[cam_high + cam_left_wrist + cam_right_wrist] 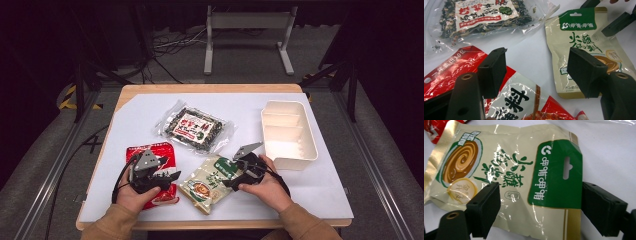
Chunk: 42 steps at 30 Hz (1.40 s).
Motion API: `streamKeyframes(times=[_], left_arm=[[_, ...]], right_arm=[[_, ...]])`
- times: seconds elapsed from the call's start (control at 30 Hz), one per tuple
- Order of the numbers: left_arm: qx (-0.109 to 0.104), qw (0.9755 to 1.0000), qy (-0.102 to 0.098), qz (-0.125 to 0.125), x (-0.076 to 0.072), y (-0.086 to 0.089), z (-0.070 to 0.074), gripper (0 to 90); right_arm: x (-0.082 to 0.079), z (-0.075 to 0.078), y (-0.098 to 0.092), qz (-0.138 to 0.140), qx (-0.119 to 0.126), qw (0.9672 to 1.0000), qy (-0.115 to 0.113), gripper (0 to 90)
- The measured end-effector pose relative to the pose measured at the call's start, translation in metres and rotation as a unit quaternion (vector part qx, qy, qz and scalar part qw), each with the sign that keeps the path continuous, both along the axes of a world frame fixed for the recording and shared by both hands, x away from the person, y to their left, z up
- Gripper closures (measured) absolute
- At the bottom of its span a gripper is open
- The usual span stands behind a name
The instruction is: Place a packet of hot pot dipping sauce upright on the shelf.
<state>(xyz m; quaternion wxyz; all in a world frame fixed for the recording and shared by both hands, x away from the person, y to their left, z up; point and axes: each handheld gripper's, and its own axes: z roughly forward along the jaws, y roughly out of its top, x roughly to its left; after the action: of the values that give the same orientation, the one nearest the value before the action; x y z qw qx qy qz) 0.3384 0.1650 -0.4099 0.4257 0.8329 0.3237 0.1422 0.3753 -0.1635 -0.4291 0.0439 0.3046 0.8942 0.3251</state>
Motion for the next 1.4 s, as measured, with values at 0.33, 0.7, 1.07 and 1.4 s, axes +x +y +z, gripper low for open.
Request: streamKeyframes(times=[0.33,0.7,1.07,1.4], left_arm=[[0.004,1.0,0.001,-0.002,0.001,-0.002,-0.001,32.1],[0.003,1.0,0.001,-0.001,0.001,-0.002,-0.001,32.0],[0.005,1.0,-0.001,-0.002,0.001,-0.002,-0.001,32.0],[0.008,1.0,0.001,-0.004,0.001,-0.003,-0.002,31.9]], right_arm=[[-0.008,0.011,0.002,0.011,0.017,0.9998,-0.007,25.1],[-0.014,0.015,0.007,0.04,0.026,0.9989,0.003,36.2],[-0.017,0.009,0.015,0.077,0.013,0.9967,0.02,46.1],[-0.008,-0.001,0.014,0.067,-0.002,0.997,0.037,65.2]])
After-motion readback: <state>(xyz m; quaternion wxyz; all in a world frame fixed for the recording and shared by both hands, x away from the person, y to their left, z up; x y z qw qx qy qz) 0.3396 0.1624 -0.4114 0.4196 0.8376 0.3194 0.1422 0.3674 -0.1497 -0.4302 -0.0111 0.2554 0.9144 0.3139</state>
